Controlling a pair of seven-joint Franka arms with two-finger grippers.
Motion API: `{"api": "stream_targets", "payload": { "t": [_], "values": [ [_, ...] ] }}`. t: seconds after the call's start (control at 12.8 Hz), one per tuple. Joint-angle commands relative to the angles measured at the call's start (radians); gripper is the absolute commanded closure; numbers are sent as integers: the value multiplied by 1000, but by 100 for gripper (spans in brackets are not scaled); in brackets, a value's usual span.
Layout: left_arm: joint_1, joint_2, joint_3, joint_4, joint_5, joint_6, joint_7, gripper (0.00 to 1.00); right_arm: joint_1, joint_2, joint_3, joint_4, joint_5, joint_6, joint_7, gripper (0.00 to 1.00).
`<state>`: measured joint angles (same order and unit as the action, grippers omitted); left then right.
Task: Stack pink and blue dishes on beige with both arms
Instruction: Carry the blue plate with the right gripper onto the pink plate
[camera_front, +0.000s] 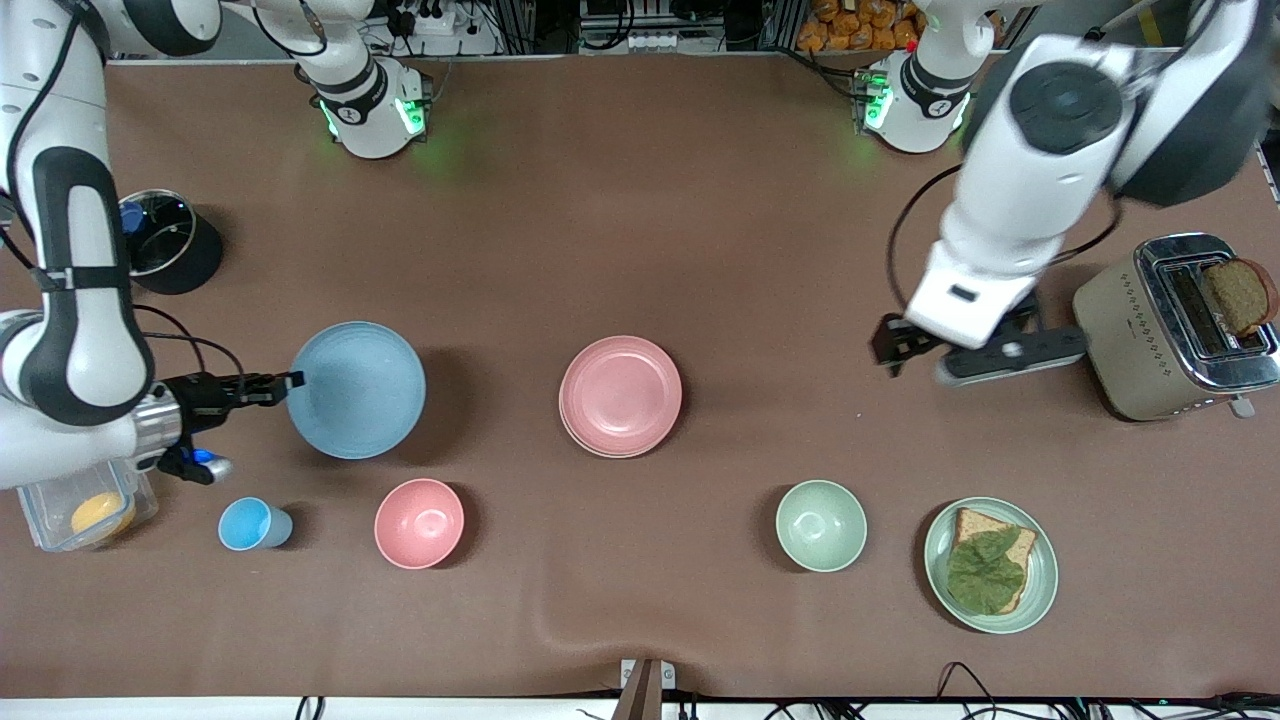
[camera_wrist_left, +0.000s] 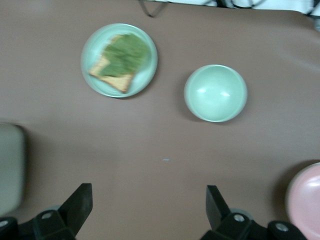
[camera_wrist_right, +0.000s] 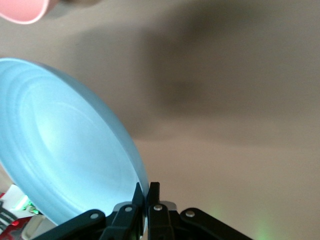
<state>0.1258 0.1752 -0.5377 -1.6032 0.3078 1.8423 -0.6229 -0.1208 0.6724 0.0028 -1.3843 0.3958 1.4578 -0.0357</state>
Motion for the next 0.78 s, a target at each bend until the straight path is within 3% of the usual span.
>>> {"api": "stream_targets", "payload": {
  "t": [0.0, 0.16, 0.31, 0.47, 0.7],
  "values": [
    [41, -84, 1, 0, 10, -124, 54, 0, 55, -4, -6, -48, 84, 59, 72, 100],
    [110, -109, -8, 20, 5, -156, 156, 0, 117, -4, -6, -79, 139, 130, 134, 100],
    [136, -141, 27, 25, -88, -175, 277, 0, 183, -2, -6, -116, 197, 209, 203, 100],
    [54, -170, 160, 14, -156, -189, 353, 0, 252, -2, -6, -160, 259, 315, 281, 100],
    [-12, -190, 269, 12, -164, -242, 429, 0, 332, -4, -6, -193, 319, 383, 358, 100]
  ]
}}
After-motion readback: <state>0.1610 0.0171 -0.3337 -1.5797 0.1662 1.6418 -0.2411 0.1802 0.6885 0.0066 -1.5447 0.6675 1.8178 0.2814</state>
